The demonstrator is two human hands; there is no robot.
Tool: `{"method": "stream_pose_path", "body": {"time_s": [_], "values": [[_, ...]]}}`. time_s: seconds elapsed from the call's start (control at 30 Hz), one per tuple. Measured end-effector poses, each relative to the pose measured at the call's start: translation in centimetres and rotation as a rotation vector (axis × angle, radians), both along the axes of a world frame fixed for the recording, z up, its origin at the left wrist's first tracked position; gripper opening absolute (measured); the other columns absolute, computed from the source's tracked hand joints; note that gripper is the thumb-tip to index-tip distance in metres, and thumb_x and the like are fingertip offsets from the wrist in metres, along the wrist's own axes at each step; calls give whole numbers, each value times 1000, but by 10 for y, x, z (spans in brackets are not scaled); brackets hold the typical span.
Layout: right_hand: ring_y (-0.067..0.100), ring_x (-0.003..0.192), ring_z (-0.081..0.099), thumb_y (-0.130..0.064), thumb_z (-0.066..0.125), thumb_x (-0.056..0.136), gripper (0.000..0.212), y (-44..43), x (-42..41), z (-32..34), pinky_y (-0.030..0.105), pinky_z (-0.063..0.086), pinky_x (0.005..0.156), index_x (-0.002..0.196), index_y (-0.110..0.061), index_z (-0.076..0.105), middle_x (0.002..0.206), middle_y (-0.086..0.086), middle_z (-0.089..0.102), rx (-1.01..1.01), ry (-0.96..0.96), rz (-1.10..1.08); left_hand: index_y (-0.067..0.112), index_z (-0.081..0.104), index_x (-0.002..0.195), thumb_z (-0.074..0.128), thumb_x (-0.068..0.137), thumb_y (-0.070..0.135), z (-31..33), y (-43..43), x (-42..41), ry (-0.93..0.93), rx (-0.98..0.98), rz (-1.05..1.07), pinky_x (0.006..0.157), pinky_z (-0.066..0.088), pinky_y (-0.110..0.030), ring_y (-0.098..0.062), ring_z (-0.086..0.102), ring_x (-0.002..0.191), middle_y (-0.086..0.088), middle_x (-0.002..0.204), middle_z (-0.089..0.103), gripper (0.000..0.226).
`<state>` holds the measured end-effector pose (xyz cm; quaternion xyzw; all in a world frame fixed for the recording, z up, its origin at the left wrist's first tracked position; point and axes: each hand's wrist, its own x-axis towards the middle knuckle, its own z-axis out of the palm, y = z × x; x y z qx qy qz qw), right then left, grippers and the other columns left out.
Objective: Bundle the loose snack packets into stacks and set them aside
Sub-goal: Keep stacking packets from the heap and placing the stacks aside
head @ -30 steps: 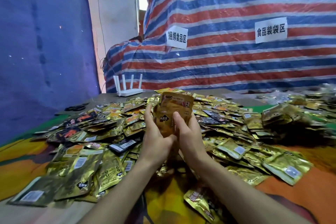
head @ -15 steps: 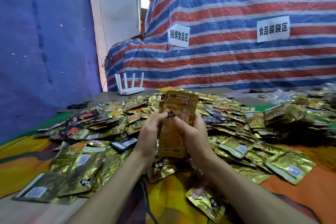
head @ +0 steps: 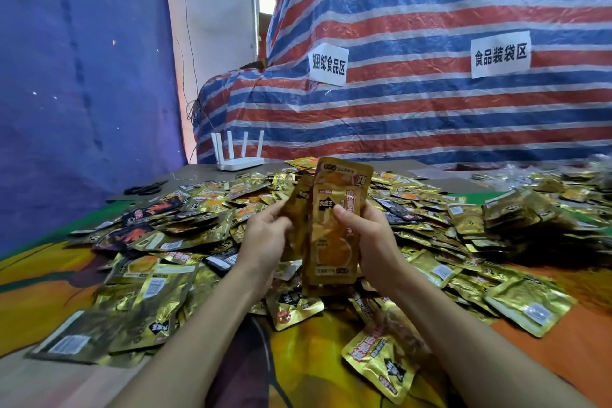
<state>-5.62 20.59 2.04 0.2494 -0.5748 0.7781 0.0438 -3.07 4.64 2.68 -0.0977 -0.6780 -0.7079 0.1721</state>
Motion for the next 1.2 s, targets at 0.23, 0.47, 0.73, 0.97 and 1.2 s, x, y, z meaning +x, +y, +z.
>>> {"method": "stream_pose_path", "body": {"time_s": [0.23,0.47,0.73,0.97,1.2], "values": [[22,76,74,-27,64,83,37,1,8,2,29,58,62,117,-15,54,92,8,73,4,53,-43,23,67,110,41,89,-16,-2,2,3,53,19,-190,69,57,-27,-20,71,89,1,90,75,51],[31,93,68,-16,56,77,41,-16,18,-8,44,59,79,117,-10,52,104,19,67,-75,162,-179,33,41,133,61,70,10,-17,33,10,118,-128,-194,73,61,-33,-14,73,90,-1,99,72,70],[39,86,74,-58,48,92,62,-6,23,9,54,61,80,98,-3,74,90,21,75,-102,-27,-336,39,52,120,90,48,33,-27,34,10,138,-260,-73,88,60,-40,-11,72,98,5,106,74,82],[33,81,73,-58,64,82,49,-4,22,21,45,57,84,82,-10,77,89,16,76,16,-125,-185,15,70,106,83,54,36,-15,36,19,286,-368,11,72,58,-27,-8,71,83,6,90,74,58],[29,76,63,-40,47,74,32,-8,21,14,42,52,75,65,-18,68,76,11,67,-156,-137,-149,10,55,122,82,60,7,-14,31,20,115,-248,-262,73,60,-32,-24,73,93,-11,103,73,68]]}}
